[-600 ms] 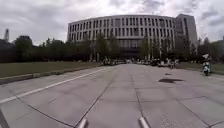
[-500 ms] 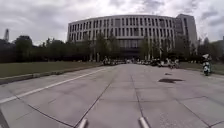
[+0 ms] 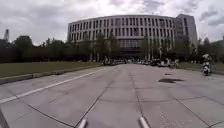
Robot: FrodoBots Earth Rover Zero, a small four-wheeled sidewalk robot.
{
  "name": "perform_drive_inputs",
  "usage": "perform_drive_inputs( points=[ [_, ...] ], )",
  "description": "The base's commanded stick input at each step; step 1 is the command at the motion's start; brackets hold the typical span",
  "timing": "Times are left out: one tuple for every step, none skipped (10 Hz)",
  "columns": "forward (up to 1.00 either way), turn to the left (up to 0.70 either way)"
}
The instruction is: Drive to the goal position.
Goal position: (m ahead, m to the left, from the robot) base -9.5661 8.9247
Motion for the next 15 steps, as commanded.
perform_drive_inputs(
  points=[
    [0.7, 0.0],
    [0.7, 0.0],
    [0.7, 0.0],
    [0.7, 0.0],
    [0.7, 0.0],
    [0.7, 0.0],
    [0.7, 0.0],
    [0.7, 0.0],
    [0.7, 0.0],
    [0.7, 0.0],
    [0.7, 0.0],
    [0.7, 0.0],
    [0.7, 0.0],
    [0.7, 0.0],
    [0.7, 0.0]
  ],
)
